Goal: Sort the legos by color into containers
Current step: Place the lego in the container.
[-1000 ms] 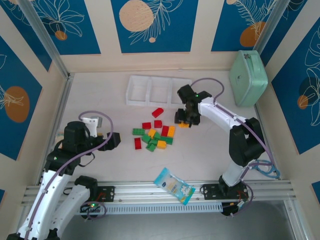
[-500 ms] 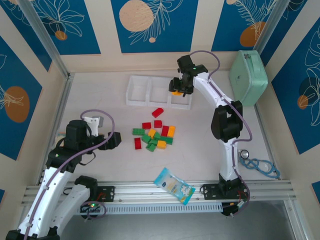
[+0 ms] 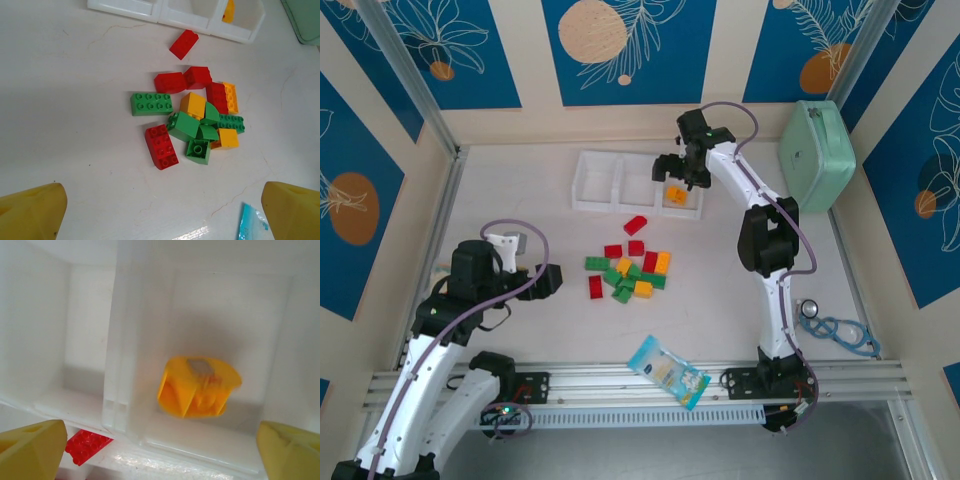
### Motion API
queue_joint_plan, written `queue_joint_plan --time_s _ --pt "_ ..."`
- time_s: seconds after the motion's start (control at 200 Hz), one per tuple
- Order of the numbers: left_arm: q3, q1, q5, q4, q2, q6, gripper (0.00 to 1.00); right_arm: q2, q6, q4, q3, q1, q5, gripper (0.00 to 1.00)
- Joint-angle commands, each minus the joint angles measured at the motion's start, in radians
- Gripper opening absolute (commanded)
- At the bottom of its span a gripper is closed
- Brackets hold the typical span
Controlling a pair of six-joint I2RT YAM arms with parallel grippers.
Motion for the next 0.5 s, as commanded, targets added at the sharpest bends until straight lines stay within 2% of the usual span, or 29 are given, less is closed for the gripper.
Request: queue_joint_plan --time_s 0.0,0.25,0.495 --pt "-0.006 -0.003 0.021 0.012 0.004 0.0 0.99 -0.09 0.021 -0.038 -0.01 0.01 -0.023 0.99" --pt "-0.008 -0.003 0.027 0.013 0.01 0.0 1.0 -0.303 0.115 -0.026 -0.205 0.045 -0.018 0.99" --pt "-0.009 -0.003 0.035 0.016 0.013 0.001 0.99 -0.497 0.354 0.099 -0.532 0.138 0.005 1.0"
